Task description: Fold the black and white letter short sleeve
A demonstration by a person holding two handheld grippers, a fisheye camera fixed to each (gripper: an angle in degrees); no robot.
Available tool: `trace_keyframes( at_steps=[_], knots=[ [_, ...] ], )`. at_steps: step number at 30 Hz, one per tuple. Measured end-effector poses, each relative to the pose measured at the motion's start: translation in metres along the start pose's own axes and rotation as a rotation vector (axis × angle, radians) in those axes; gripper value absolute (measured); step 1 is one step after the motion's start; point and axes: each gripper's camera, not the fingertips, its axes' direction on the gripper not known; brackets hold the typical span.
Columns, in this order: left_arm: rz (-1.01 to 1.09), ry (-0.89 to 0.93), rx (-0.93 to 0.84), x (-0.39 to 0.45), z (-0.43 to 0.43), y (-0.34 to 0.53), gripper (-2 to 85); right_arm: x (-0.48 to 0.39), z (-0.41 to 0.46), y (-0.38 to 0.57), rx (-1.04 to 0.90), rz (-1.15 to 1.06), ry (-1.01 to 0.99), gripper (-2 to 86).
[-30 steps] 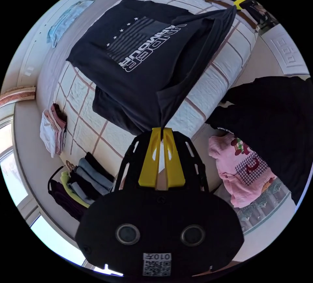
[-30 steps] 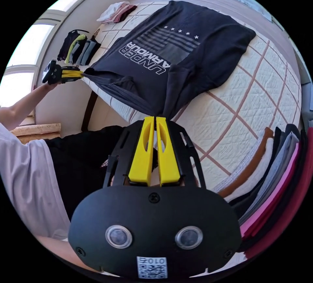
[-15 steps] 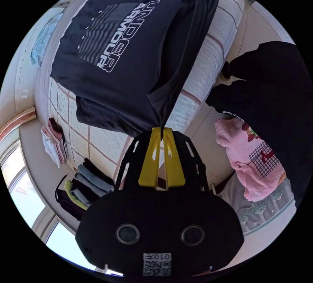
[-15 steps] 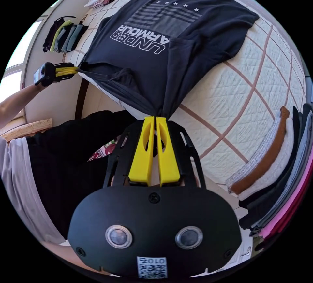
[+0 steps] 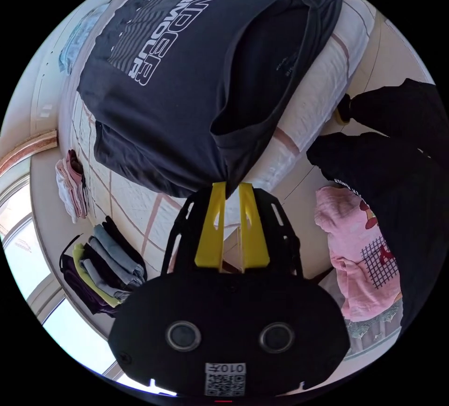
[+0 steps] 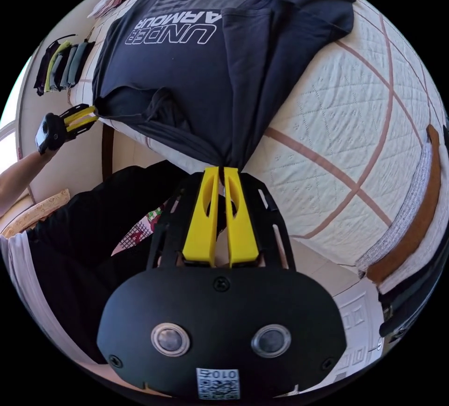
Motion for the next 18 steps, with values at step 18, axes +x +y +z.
trace_keyframes(
  at_steps=[18],
  knots=[
    [-0.443,0.461,0.566,-0.143,-0.026,-0.046,5.5,0.001,-0.005,-0.042,0.517,0.157,0.066,7.2]
  ],
)
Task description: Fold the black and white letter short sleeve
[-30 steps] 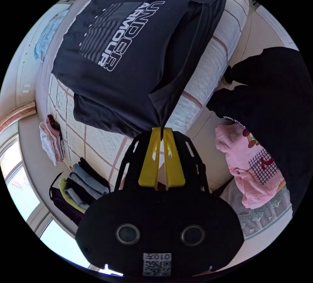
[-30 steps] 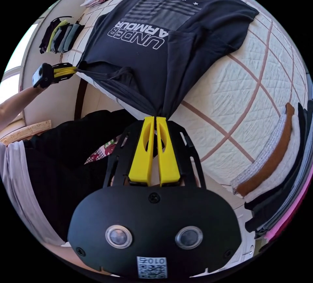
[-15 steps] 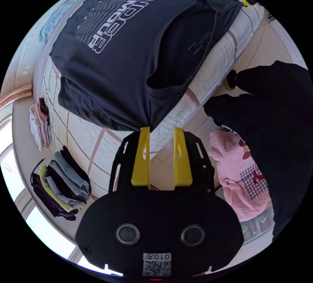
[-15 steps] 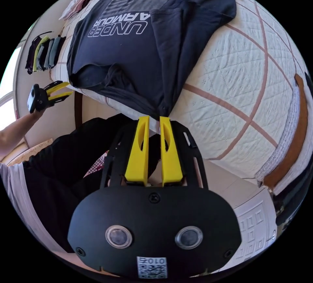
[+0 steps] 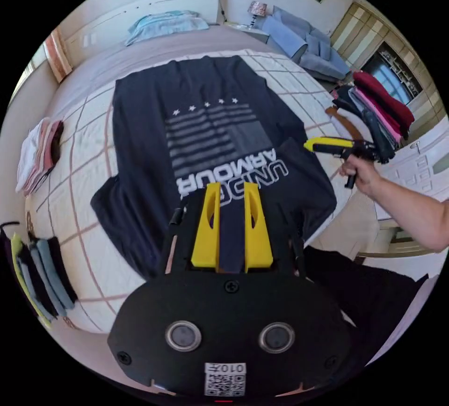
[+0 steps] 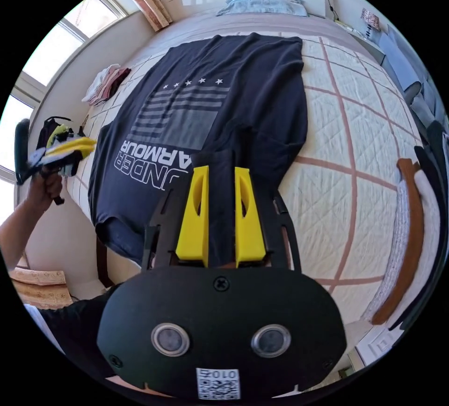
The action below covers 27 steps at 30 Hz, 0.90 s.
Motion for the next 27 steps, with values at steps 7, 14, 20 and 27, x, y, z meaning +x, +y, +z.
trace_keyframes(
  at_steps=[7,14,20,27],
  knots=[
    [0.105,0.247,-0.151,0.024,0.127,-0.13,4.8,0.002,0.015,0.02,-0.018,0.009,0.014,4.2],
    [0.047,0.387,-0.287,0.036,0.194,-0.138,2.3,0.014,0.013,0.053,-0.01,0.045,-0.084,2.3],
    [-0.081,0.605,-0.167,0.017,0.182,-0.131,-0.1,0.037,-0.009,0.094,0.061,0.122,-0.155,2.1],
    [0.064,0.675,-0.128,0.104,0.148,-0.161,-0.3,0.101,-0.079,0.188,0.196,0.397,-0.094,1.8]
  ],
)
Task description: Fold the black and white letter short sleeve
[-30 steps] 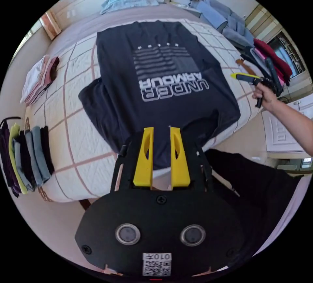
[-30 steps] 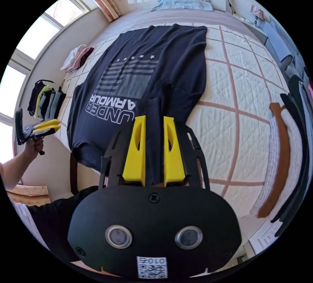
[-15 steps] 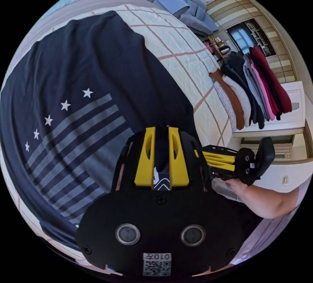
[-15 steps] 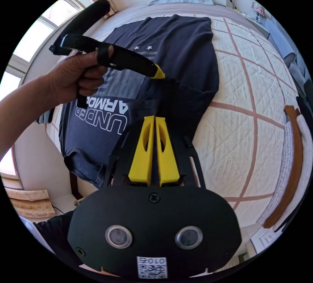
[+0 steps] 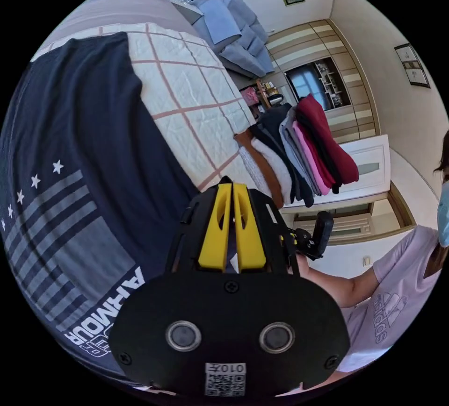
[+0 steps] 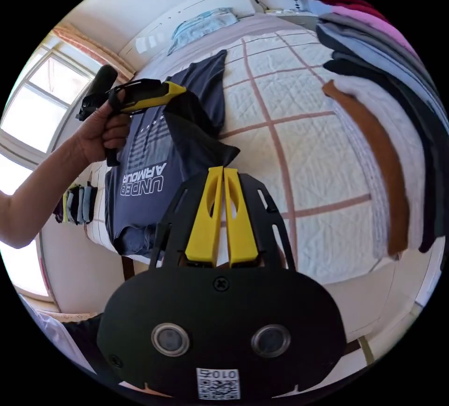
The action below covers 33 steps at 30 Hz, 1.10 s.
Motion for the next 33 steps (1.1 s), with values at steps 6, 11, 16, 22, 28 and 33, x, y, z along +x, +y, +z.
trace_keyframes(
  at_steps=[6,11,16,22,28,33],
  knots=[
    [0.043,-0.107,-0.129,0.045,0.097,-0.052,-0.3,0.062,-0.014,0.032,-0.027,0.206,0.097,1.9],
    [0.012,-0.377,-0.209,0.044,0.158,-0.059,0.0,0.055,0.014,0.027,-0.105,0.166,0.191,2.0],
    [0.109,-0.36,-0.189,0.058,0.164,-0.054,1.7,0.046,0.028,0.03,-0.138,0.139,0.242,2.0],
    [0.256,-0.428,-0.018,0.125,0.093,0.001,4.8,0.038,-0.011,0.042,0.041,0.08,0.331,2.9],
    [0.376,-0.523,-0.056,0.181,0.099,0.115,6.3,0.003,-0.017,0.039,0.0,-0.092,0.31,4.6],
    [0.371,-0.569,-0.133,0.189,0.128,0.12,7.4,0.001,0.008,0.005,-0.019,0.015,0.254,7.0]
  ],
)
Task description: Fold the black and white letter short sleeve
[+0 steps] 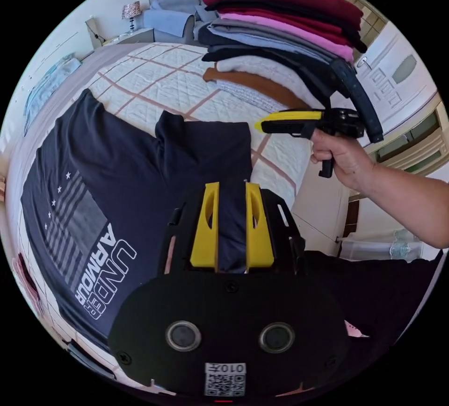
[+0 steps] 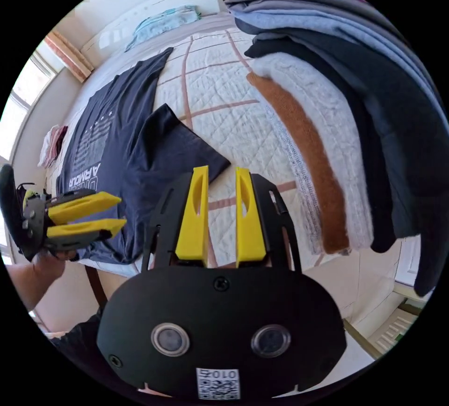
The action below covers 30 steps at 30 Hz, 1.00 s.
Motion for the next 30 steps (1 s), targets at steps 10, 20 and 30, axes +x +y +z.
trace_keyframes(
  at_steps=[10,20,30],
  knots=[
    [0.029,-0.089,-0.159,0.044,0.019,0.011,5.8,-0.041,0.01,-0.029,-0.134,-0.067,0.173,3.3],
    [-0.046,0.002,-0.162,0.031,-0.009,0.015,3.3,-0.057,0.008,-0.034,-0.209,-0.271,0.299,3.2],
    [-0.041,0.036,-0.162,0.039,-0.034,0.026,5.7,-0.091,-0.029,-0.04,-0.111,-0.336,0.272,1.6]
  ],
)
